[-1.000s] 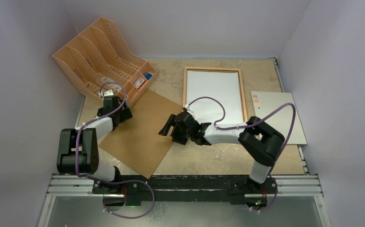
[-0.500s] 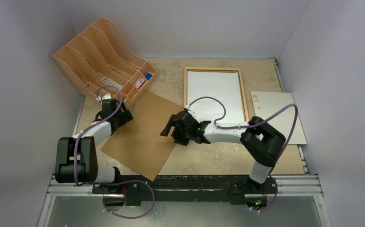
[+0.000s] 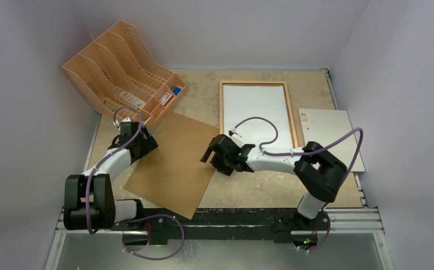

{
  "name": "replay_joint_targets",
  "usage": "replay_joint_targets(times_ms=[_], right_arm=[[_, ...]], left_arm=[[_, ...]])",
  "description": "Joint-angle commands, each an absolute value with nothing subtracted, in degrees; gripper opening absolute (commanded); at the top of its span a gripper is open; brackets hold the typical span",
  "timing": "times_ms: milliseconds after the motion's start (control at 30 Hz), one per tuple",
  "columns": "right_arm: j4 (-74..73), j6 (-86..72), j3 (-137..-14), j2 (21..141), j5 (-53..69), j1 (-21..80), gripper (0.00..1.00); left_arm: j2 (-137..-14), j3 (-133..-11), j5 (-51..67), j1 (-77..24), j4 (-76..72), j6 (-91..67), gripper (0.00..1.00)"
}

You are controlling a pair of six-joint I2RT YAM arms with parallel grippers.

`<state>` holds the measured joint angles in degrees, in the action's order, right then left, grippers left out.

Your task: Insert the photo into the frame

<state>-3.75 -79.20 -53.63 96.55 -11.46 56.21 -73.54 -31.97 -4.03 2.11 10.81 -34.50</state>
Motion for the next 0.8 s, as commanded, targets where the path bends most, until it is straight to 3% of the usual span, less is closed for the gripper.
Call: replay_joint_targets(times_ms=[0,333,767], right_arm=[[-8.9,-81.3,-52.7,95.6,-15.0,56.3,0.86],[-6.8,-76.2,-55.7,101.1,-14.7,55.5,0.88],[13.0,-63.6,-53.4,102.5,-2.5,49.9,0.86]], left_arm=[[-72.4,-31.5,-5.7,1.8,10.8,-35.9,0.76],[-71.9,-30.5,-6.5,1.8,10.5,-37.2,0.75],[-73.2,-26.0,-3.9,1.8,6.2,-40.2,0.73]])
